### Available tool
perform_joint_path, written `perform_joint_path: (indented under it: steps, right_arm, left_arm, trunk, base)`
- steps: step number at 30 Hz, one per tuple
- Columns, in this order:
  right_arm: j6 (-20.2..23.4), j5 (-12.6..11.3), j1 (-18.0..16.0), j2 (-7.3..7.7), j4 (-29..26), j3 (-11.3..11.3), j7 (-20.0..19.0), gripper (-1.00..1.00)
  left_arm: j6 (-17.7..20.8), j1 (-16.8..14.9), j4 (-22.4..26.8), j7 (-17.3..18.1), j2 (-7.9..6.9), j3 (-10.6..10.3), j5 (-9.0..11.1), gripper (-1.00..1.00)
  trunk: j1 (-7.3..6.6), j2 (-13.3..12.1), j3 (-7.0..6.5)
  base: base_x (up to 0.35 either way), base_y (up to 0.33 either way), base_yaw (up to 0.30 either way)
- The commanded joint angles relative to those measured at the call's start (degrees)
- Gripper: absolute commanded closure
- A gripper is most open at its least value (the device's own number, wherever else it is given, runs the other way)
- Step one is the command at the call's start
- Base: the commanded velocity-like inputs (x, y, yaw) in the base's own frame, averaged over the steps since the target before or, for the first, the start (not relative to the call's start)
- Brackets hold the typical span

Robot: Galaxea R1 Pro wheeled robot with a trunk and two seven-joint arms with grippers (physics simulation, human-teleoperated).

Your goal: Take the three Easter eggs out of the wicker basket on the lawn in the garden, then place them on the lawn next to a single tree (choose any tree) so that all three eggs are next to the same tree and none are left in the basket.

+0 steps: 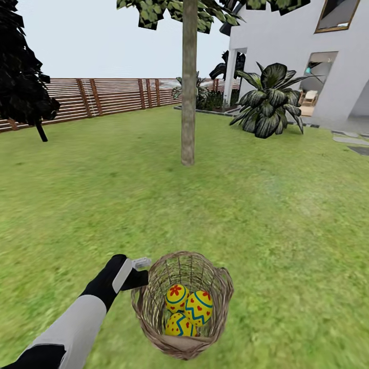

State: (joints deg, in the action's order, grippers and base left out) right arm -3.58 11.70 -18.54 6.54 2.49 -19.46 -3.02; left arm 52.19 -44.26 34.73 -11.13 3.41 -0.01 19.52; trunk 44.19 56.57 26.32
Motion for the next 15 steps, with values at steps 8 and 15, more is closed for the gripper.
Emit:
perform_joint_path:
  steps: [8,15]
  right_arm:
    - [-0.4,0.5,-0.1,0.05,0.2,-0.5,-0.1,-1.0]
    - [-0.4,0.5,-0.1,0.05,0.2,-0.5,-0.1,-1.0]
  left_arm:
    - [0.1,0.0,0.1,-0.6,0.01,0.0,1.4,1.0]
    - [0.1,0.0,-0.1,-0.6,0.01,0.1,1.4,1.0]
  trunk:
    - [0.04,0.0,0.06]
    - [0.04,0.0,0.06]
  base:
    - [0.328,0.0,0.0]
    - [0.328,0.0,0.0]
